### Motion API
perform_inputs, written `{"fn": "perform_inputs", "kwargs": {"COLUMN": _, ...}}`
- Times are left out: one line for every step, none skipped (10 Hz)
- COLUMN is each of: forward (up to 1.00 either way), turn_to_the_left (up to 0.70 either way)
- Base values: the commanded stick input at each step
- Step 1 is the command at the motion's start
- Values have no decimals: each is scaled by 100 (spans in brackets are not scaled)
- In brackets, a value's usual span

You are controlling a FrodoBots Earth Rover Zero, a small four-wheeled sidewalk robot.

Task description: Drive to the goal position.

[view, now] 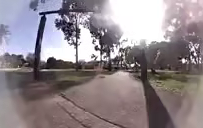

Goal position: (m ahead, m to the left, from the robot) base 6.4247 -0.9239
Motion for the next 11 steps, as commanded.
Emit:
{"fn": "perform_inputs", "kwargs": {"forward": 100, "turn_to_the_left": 0}}
{"fn": "perform_inputs", "kwargs": {"forward": 100, "turn_to_the_left": 0}}
{"fn": "perform_inputs", "kwargs": {"forward": 100, "turn_to_the_left": 0}}
{"fn": "perform_inputs", "kwargs": {"forward": 100, "turn_to_the_left": 0}}
{"fn": "perform_inputs", "kwargs": {"forward": 100, "turn_to_the_left": 0}}
{"fn": "perform_inputs", "kwargs": {"forward": 100, "turn_to_the_left": 0}}
{"fn": "perform_inputs", "kwargs": {"forward": 100, "turn_to_the_left": 0}}
{"fn": "perform_inputs", "kwargs": {"forward": 100, "turn_to_the_left": 0}}
{"fn": "perform_inputs", "kwargs": {"forward": 100, "turn_to_the_left": 0}}
{"fn": "perform_inputs", "kwargs": {"forward": 100, "turn_to_the_left": 0}}
{"fn": "perform_inputs", "kwargs": {"forward": 100, "turn_to_the_left": 0}}
